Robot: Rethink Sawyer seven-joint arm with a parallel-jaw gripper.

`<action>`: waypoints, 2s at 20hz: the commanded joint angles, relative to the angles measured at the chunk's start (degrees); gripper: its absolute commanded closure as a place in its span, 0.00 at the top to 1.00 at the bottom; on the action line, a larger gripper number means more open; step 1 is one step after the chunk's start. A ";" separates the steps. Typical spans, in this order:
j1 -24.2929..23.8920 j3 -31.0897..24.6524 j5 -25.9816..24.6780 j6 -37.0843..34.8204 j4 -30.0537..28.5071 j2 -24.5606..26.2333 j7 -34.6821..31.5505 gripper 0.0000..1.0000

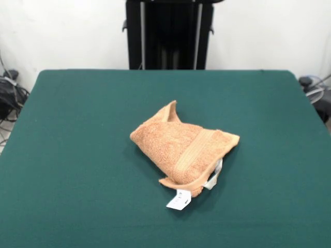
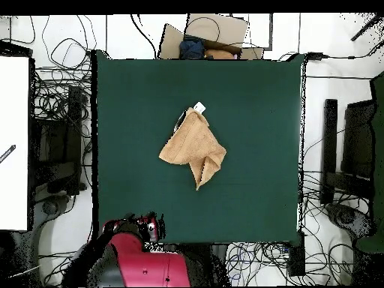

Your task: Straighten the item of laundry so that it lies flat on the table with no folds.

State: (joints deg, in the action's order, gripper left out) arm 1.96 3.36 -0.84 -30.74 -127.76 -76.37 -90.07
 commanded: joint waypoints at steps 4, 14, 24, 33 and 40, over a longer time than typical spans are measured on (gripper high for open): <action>-1.46 -0.21 -2.64 9.49 -9.59 6.33 -8.62 1.00; -2.30 -0.94 -2.91 14.12 1.09 19.79 -9.41 1.00; -2.40 -0.17 -3.14 18.76 8.14 29.34 -8.05 1.00; -1.77 -0.15 -1.22 17.15 15.82 34.89 -7.52 1.00; -2.74 -0.97 -1.64 17.76 19.42 38.16 -6.73 1.00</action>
State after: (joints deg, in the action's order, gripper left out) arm 0.18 3.39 -0.82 -14.69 -114.40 -42.96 -90.07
